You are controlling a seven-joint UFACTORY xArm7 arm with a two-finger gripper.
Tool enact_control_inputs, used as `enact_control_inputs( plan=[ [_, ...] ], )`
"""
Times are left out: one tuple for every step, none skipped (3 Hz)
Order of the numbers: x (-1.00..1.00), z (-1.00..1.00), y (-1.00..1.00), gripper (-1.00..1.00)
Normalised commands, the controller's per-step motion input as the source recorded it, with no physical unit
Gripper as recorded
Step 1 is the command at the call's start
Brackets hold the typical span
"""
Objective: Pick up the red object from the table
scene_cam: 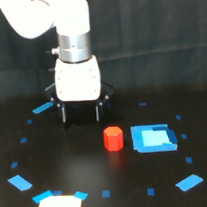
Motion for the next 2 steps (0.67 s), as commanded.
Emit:
enact_control_inputs(
  plan=[
    [0.58,-0.22,-1.00,0.75],
    [-0.43,-0.96,-0.65,-0.93]
  ],
)
